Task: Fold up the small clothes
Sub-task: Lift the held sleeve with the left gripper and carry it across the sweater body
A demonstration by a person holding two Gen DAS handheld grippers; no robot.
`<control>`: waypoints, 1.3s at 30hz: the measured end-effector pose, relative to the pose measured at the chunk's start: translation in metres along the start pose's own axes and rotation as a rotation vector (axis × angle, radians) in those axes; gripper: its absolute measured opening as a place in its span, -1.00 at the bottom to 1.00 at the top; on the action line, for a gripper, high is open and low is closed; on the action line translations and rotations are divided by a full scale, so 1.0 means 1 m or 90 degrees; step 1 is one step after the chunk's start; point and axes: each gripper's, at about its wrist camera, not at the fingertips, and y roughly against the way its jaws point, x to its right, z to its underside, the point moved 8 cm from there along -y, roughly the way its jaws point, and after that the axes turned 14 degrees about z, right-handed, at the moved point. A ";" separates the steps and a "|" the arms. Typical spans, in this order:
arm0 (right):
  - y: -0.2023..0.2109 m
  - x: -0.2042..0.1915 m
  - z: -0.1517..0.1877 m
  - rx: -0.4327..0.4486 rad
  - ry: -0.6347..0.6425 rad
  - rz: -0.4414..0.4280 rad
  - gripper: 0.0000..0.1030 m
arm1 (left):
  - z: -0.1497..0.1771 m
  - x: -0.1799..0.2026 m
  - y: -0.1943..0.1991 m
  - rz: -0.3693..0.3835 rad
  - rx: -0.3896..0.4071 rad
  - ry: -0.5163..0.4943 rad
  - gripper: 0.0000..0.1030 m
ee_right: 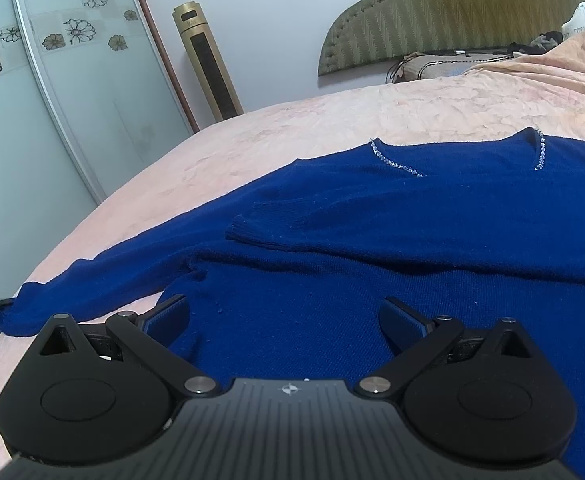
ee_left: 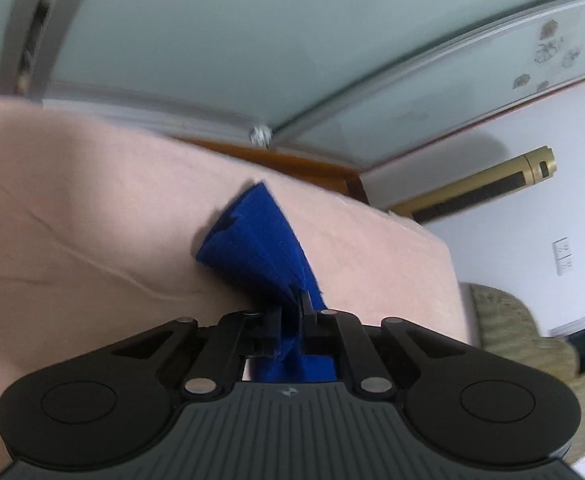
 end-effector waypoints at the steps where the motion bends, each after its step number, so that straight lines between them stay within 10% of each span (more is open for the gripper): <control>1: 0.000 0.000 0.000 -0.001 0.000 0.001 0.99 | -0.001 0.006 0.003 -0.018 0.011 -0.033 -0.88; 8: 0.023 0.017 -0.011 0.031 -0.035 0.008 0.99 | -0.017 0.094 0.020 -0.117 0.174 -0.294 -0.89; 13: 0.051 0.064 -0.021 0.073 -0.079 0.063 1.00 | 0.032 0.211 0.017 0.023 0.160 -0.434 -0.89; 20: 0.087 0.154 -0.019 0.114 -0.216 0.152 1.00 | 0.233 0.340 0.017 0.298 -0.067 -0.627 -0.89; 25: 0.107 0.194 -0.008 0.136 -0.248 0.201 1.00 | 0.385 0.342 0.005 0.369 -0.302 -0.691 -0.88; 28: 0.114 0.209 -0.003 0.140 -0.256 0.219 1.00 | 0.428 0.314 -0.003 0.312 -0.371 -0.742 -0.86; 31: 0.114 0.220 0.003 0.133 -0.265 0.229 1.00 | 0.407 0.283 -0.020 0.218 -0.328 -0.810 -0.46; 34: 0.109 0.225 0.008 0.122 -0.277 0.222 1.00 | 0.330 0.250 -0.047 0.072 -0.214 -0.841 0.71; 39: 0.094 0.212 0.015 0.103 -0.273 0.192 1.00 | 0.177 0.187 -0.082 -0.226 -0.070 -0.873 0.74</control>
